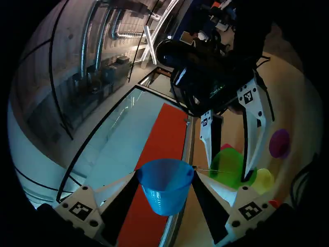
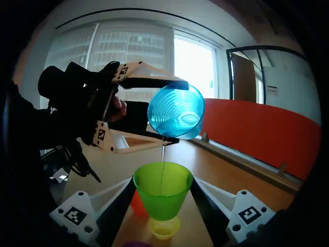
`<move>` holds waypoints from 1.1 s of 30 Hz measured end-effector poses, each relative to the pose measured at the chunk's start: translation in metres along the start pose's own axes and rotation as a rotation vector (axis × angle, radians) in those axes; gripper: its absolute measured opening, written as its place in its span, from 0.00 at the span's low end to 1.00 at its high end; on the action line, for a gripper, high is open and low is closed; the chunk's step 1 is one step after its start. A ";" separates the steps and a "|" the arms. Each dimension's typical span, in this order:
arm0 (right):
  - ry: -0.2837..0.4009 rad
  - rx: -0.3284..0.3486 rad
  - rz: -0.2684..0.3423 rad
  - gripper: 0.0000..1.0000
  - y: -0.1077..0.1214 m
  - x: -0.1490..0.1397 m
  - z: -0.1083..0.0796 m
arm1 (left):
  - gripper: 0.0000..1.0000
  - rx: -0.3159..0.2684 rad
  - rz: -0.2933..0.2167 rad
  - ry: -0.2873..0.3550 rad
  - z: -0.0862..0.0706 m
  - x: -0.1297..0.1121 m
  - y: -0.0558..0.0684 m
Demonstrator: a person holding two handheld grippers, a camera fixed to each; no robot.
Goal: Pour water
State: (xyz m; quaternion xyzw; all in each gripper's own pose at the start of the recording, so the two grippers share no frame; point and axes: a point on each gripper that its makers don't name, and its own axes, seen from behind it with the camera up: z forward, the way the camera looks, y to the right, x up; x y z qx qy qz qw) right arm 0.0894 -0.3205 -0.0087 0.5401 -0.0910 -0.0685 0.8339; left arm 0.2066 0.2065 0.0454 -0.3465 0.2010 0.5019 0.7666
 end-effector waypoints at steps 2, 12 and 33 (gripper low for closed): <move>0.000 0.000 0.000 0.93 0.000 0.000 0.000 | 0.88 -0.001 0.006 -0.001 0.000 0.000 0.001; -0.003 0.002 -0.001 0.93 -0.001 0.000 0.002 | 0.87 0.000 0.011 -0.002 -0.001 -0.002 0.006; 0.000 -0.001 -0.002 0.93 0.000 0.000 0.000 | 0.88 0.003 0.031 0.002 0.000 0.003 0.005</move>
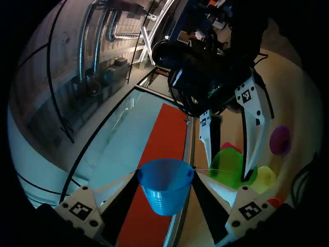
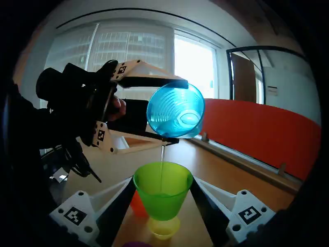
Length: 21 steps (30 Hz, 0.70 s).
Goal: Pour water
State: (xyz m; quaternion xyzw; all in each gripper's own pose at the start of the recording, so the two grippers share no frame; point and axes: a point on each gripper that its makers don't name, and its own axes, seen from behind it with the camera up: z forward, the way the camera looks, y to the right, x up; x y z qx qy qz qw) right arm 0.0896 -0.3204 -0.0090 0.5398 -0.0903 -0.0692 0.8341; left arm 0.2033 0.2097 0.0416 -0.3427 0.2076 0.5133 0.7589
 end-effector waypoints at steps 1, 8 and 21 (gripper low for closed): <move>0.000 0.000 0.000 0.93 0.000 0.000 0.000 | 0.88 0.000 0.001 0.000 0.000 0.000 0.000; 0.003 -0.001 0.001 0.93 0.002 0.000 -0.002 | 0.87 -0.001 0.007 0.000 0.000 0.001 -0.001; 0.005 -0.002 -0.001 0.93 0.002 0.003 -0.002 | 0.88 0.002 0.022 0.002 0.001 0.002 -0.004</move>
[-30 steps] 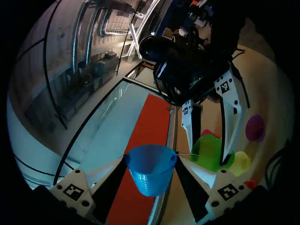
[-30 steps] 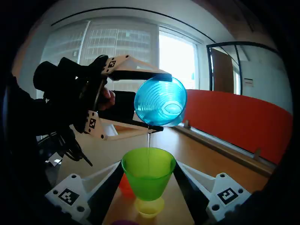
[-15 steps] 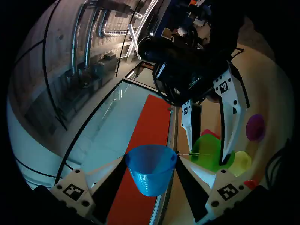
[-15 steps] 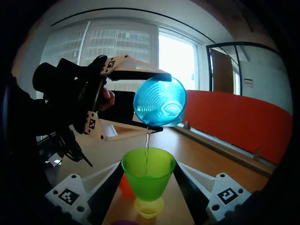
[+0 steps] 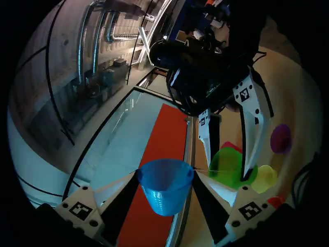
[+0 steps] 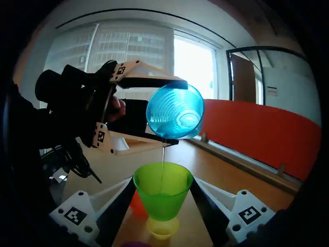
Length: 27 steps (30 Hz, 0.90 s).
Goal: Pour water
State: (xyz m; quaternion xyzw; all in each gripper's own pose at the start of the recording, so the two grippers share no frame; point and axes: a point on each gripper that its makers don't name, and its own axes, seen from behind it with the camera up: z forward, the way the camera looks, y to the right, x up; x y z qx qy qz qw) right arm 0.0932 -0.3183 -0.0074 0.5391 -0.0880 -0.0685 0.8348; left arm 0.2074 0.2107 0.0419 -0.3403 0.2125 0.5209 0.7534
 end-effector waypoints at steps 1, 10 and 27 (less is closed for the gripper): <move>0.000 0.000 0.000 0.93 0.000 0.000 0.000 | 0.88 0.000 0.001 0.000 0.000 0.000 0.000; 0.002 -0.001 -0.002 0.93 0.000 0.001 0.000 | 0.87 0.001 0.014 -0.001 0.001 0.000 0.000; 0.006 -0.004 -0.003 0.93 0.001 0.002 -0.001 | 0.87 0.002 0.039 -0.003 0.000 0.003 -0.004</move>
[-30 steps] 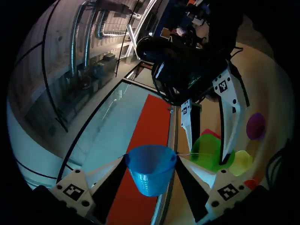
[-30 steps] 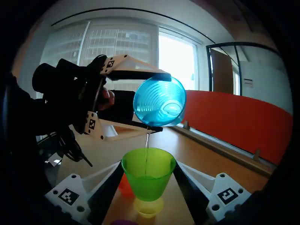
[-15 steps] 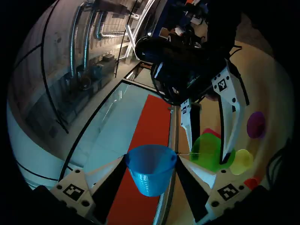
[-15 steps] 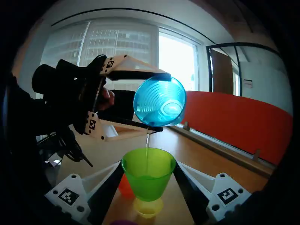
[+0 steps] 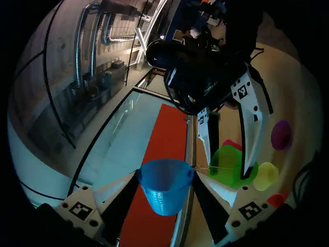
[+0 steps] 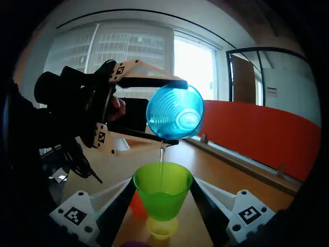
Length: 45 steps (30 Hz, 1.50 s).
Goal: Pour water
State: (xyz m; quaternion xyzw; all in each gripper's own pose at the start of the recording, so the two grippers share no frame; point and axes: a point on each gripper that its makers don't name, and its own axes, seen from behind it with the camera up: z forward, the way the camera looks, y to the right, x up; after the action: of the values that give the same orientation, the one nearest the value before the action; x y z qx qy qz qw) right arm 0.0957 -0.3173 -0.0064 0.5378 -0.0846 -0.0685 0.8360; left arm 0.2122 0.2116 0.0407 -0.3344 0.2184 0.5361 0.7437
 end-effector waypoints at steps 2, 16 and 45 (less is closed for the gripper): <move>0.001 -0.001 0.000 0.93 0.000 0.000 0.000 | 0.87 0.000 0.001 0.000 0.000 0.000 0.000; 0.005 -0.003 -0.002 0.93 0.001 0.000 0.000 | 0.87 0.000 0.021 -0.001 0.001 0.003 0.004; 0.010 0.002 -0.006 0.93 0.000 0.002 0.000 | 0.87 0.009 0.057 -0.005 0.000 0.004 -0.005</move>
State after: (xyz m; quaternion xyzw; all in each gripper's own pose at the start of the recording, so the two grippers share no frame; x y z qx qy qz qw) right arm 0.0977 -0.3181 -0.0064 0.5391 -0.0791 -0.0682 0.8357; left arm 0.2181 0.2128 0.0391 -0.3233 0.2284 0.5567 0.7303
